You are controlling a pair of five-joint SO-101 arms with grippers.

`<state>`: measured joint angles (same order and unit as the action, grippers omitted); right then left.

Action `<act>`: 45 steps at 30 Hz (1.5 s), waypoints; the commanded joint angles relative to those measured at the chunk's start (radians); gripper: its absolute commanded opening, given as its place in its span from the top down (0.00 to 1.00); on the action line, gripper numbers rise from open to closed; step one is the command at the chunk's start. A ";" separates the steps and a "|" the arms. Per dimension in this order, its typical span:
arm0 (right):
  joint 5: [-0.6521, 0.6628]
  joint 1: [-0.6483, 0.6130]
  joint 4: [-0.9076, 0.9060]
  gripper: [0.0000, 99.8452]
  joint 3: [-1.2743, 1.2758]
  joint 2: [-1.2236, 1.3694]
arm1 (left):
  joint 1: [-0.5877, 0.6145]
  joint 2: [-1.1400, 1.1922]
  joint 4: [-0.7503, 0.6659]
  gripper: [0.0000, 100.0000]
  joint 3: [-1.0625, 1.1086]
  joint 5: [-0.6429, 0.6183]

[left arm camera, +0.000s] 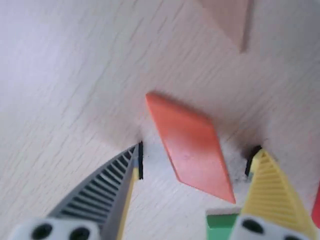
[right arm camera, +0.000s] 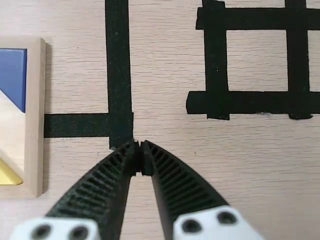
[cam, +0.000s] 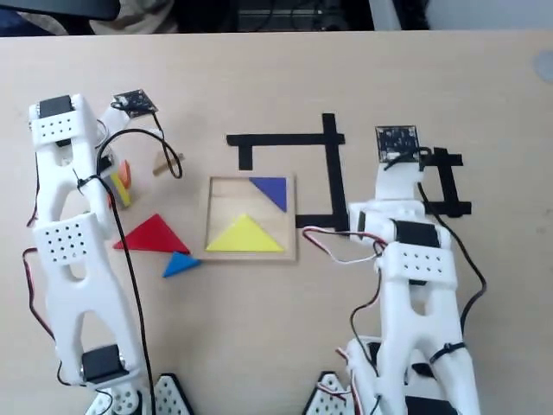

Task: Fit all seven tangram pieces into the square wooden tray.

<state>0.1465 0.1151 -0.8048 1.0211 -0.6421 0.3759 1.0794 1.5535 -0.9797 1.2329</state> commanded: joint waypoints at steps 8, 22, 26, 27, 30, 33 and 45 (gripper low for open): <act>0.011 0.012 0.018 0.99 -0.002 0.005 | -0.062 0.003 -0.014 0.66 -0.010 0.018; 0.012 0.012 0.018 0.99 -0.001 0.005 | -0.033 0.006 0.002 0.78 0.001 0.074; 0.012 0.012 0.018 0.99 -0.001 0.005 | -0.039 0.028 0.014 0.83 -0.010 0.074; 0.012 0.012 0.018 0.99 -0.001 0.005 | -0.045 0.032 0.014 0.83 -0.010 0.075; 0.012 0.012 0.018 0.99 -0.001 0.005 | -0.045 0.035 0.014 0.83 -0.010 0.075; 0.012 0.012 0.018 0.99 -0.001 0.005 | -0.045 0.035 0.014 0.83 -0.010 0.075; 0.012 0.011 0.018 0.99 -0.001 0.005 | -0.065 0.037 0.209 0.97 -0.266 0.064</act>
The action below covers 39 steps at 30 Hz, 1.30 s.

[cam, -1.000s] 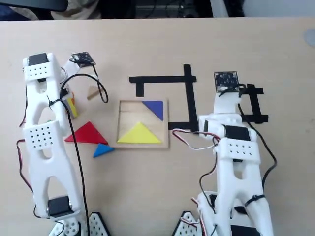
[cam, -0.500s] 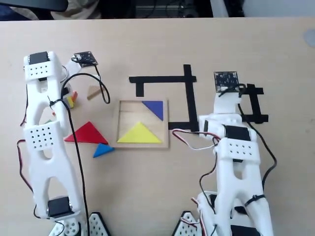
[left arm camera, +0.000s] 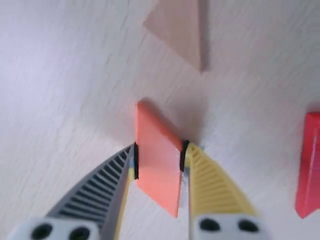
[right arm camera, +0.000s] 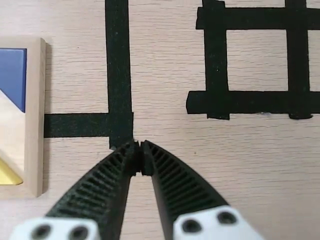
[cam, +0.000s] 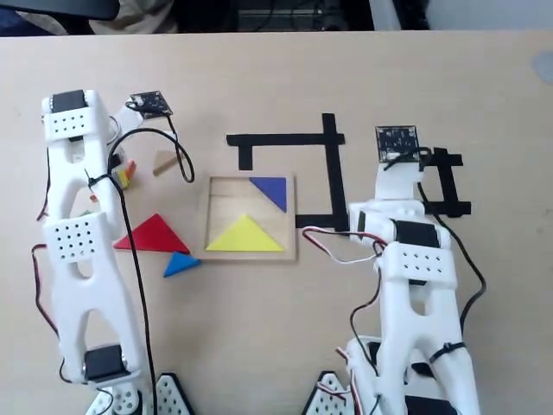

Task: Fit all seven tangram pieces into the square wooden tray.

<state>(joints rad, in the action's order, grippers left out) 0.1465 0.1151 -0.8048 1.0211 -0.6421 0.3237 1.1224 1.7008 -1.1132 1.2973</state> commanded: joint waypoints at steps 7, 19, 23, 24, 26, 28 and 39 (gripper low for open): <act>0.012 0.011 0.018 0.99 -0.001 0.005 | -0.033 -0.015 0.060 0.88 -0.150 -0.054; 0.012 0.011 0.018 0.99 -0.001 0.005 | -0.073 -0.117 0.060 0.97 -0.087 -0.103; 0.012 0.011 0.018 0.99 -0.001 0.005 | -0.074 -0.198 0.060 0.97 0.027 -0.107; 0.012 0.011 0.018 0.99 -0.001 0.005 | -0.076 -0.221 0.060 0.97 0.054 -0.112; 0.012 0.011 0.018 0.99 -0.001 0.005 | -0.087 -0.276 0.060 0.97 0.110 -0.160; 0.011 0.011 0.018 0.99 -0.001 0.005 | -0.101 -0.338 0.060 0.97 0.171 -0.212; -0.008 0.034 0.011 0.99 -0.001 -0.002 | -0.266 -0.671 0.060 0.97 0.538 -0.687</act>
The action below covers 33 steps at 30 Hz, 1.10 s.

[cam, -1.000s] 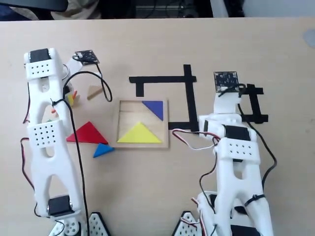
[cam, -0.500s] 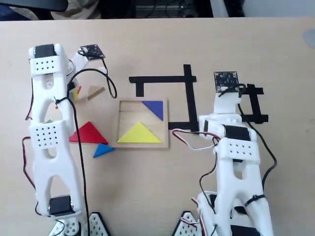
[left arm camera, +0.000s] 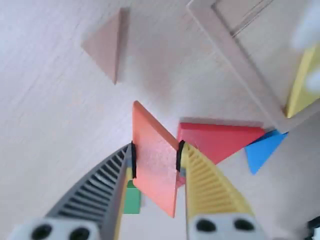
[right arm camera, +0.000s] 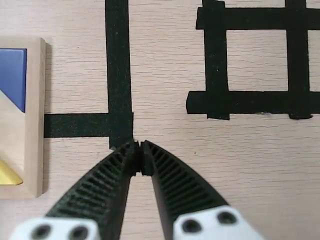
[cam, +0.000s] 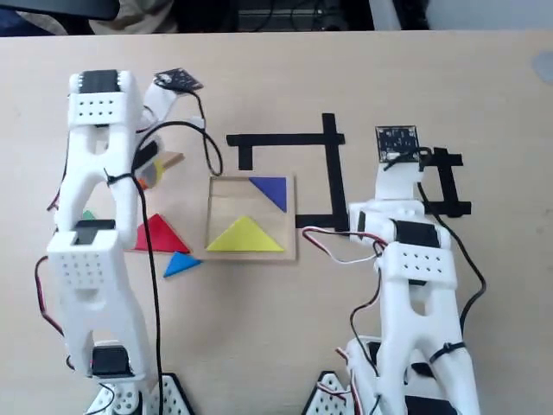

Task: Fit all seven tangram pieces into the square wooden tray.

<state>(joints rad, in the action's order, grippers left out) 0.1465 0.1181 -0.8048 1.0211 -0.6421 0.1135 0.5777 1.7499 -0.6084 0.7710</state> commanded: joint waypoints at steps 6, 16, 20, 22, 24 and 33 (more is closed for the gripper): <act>-0.044 0.199 -0.089 0.99 -0.071 -0.002 | -0.196 -0.221 0.009 0.97 0.071 -0.562; -0.034 0.362 -0.052 0.99 -0.021 -0.002 | -0.446 -0.190 -0.072 0.97 0.076 -1.089; -0.034 0.428 -0.052 0.99 -0.027 -0.002 | -0.516 -0.184 -0.091 0.97 0.085 -1.269; -0.015 0.466 -0.052 0.99 -0.027 -0.002 | -0.547 -0.184 -0.135 0.97 0.133 -1.330; 0.009 0.502 -0.054 0.99 -0.027 -0.002 | -0.579 -0.186 -0.183 0.97 0.205 -1.369; 0.014 0.540 -0.051 0.99 -0.025 0.004 | -0.578 -0.195 -0.396 0.97 0.423 -1.409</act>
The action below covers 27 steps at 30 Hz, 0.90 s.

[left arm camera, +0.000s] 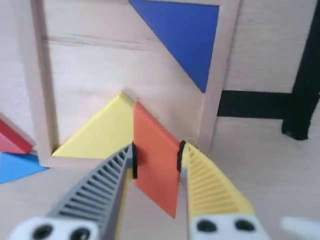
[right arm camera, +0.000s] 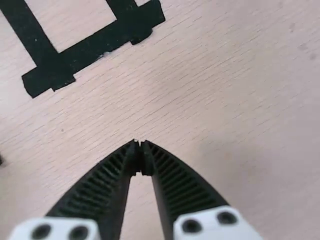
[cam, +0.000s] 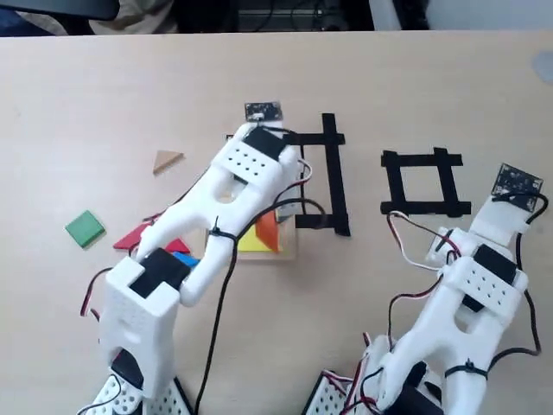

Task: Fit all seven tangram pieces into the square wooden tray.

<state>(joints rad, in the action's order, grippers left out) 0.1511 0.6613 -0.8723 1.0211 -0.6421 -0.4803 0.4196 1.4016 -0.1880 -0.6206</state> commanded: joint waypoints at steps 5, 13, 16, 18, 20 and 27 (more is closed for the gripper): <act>0.002 -0.049 0.040 0.99 0.010 0.004 | 0.019 -0.026 -0.074 0.97 0.012 -0.048; 0.002 -0.074 0.064 0.99 0.036 0.004 | 0.025 -0.026 -0.203 0.97 0.068 -0.038; 0.002 -0.084 0.064 0.99 0.036 0.004 | 0.025 -0.026 -0.244 0.97 0.090 0.006; 0.002 -0.094 0.064 0.99 0.038 0.004 | 0.024 -0.026 -0.253 0.97 0.099 0.014; 0.002 -0.094 0.066 0.99 0.044 0.004 | 0.025 -0.026 -0.255 0.97 0.099 0.015; 0.003 -0.094 0.066 0.99 0.045 0.004 | 0.024 -0.006 -0.255 0.97 0.099 0.041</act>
<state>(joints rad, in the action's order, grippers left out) 0.1511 0.5831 -0.8247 1.0748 -0.6421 -0.4695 0.4196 1.1561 -0.0821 -0.5930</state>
